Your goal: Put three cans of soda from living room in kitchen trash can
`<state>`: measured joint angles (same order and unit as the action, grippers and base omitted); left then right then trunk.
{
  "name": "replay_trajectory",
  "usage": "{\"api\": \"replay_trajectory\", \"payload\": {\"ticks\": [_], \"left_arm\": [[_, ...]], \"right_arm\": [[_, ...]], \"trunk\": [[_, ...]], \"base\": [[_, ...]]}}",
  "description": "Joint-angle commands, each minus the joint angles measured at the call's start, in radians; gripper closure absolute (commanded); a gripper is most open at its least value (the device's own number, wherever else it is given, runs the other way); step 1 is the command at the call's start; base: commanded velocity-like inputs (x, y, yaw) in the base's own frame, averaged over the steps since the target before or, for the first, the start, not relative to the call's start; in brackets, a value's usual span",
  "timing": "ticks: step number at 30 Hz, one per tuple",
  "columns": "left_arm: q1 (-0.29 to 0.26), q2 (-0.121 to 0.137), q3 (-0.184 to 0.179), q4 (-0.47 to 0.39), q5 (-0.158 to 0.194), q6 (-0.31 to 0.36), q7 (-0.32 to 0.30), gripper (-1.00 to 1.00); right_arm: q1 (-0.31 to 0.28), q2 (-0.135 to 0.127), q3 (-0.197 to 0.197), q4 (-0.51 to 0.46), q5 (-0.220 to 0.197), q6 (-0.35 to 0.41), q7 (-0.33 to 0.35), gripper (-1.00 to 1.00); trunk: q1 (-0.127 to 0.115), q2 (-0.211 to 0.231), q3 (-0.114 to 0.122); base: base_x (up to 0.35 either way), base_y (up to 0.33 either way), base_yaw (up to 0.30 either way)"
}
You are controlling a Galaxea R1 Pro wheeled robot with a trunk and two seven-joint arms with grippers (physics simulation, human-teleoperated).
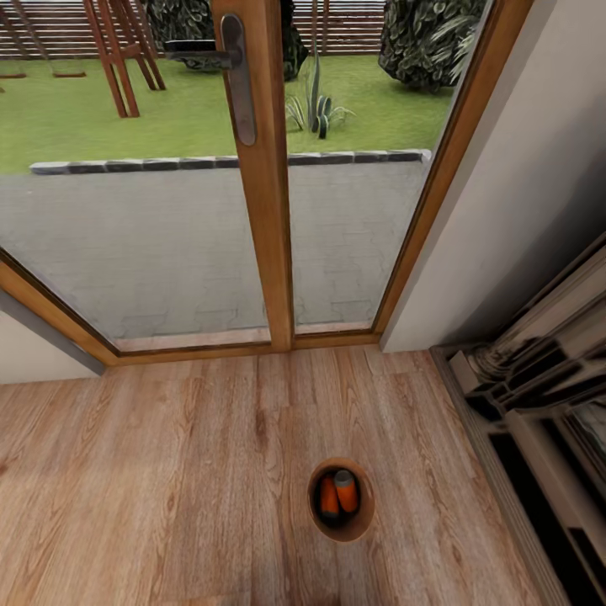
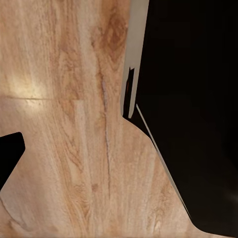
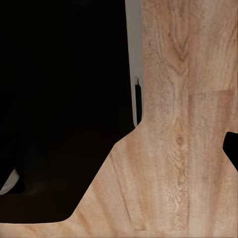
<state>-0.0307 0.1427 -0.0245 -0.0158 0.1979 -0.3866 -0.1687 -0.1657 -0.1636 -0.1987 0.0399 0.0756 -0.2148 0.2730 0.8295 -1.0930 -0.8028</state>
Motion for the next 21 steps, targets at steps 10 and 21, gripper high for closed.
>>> {"api": "replay_trajectory", "payload": {"ticks": [10,21], "left_arm": [[0.0,0.0,0.0,0.0,0.0,0.0,0.0,-1.0],[0.0,0.0,0.0,0.0,0.0,0.0,0.0,-1.0]], "right_arm": [[0.0,0.002,0.0,0.0,0.0,0.0,0.0,-1.0],[0.0,0.003,0.0,0.0,0.0,0.0,0.0,-1.0]], "trunk": [[0.0,0.0,0.0],[0.0,0.0,0.0]], "base": [[0.0,0.0,0.0],[0.0,0.0,0.0]]}}
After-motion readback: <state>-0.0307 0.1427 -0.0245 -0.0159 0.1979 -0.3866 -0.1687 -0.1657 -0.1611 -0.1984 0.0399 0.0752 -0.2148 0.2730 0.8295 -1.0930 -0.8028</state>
